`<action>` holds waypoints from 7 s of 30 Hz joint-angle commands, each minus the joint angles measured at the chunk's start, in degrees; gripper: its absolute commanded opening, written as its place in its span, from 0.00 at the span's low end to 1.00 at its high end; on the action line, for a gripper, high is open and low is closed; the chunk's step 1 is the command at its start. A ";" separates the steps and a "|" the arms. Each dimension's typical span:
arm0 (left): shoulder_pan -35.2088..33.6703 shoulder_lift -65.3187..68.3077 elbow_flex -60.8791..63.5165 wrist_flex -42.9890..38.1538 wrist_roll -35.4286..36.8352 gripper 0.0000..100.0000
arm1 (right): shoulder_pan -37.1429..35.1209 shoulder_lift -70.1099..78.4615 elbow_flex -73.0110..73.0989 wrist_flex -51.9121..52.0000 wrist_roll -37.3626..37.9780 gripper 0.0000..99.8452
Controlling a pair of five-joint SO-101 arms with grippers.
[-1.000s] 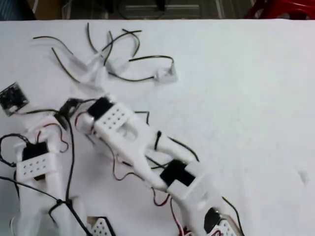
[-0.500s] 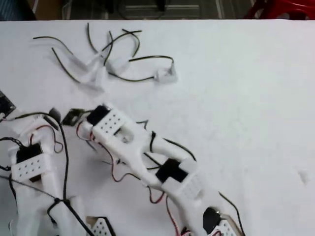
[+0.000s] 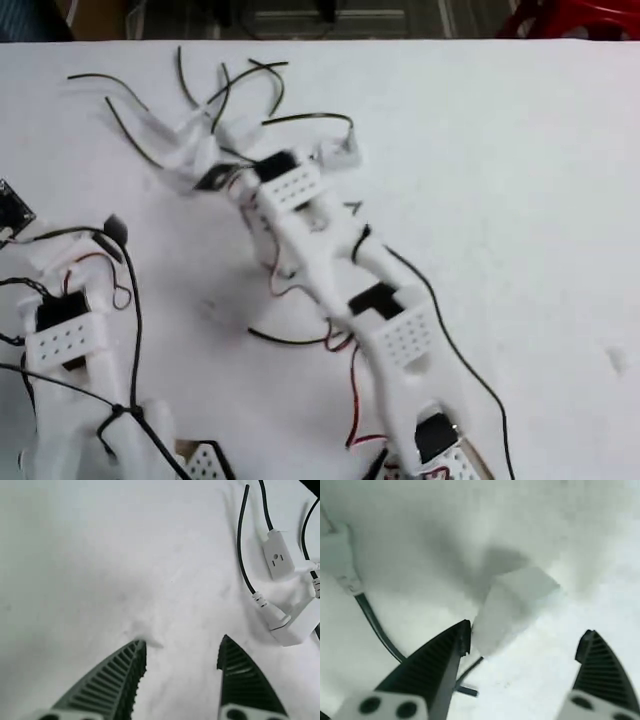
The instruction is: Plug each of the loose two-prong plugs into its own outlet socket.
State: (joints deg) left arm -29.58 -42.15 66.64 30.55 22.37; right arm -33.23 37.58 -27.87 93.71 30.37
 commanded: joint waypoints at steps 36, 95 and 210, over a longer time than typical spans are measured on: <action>1.54 -1.98 -0.35 -1.14 0.35 0.24 | 8.48 13.93 -12.40 -3.38 -26.55 0.23; 28.44 -1.71 -13.98 35.08 -84.22 0.24 | 36.09 -4.53 7.03 1.01 -49.93 0.47; 38.73 65.63 -56.35 59.34 8.26 0.03 | 36.09 2.86 9.93 -6.90 -49.85 0.47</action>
State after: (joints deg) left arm 5.05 20.97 13.45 91.30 24.92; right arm 2.46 40.13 -17.05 88.09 -20.09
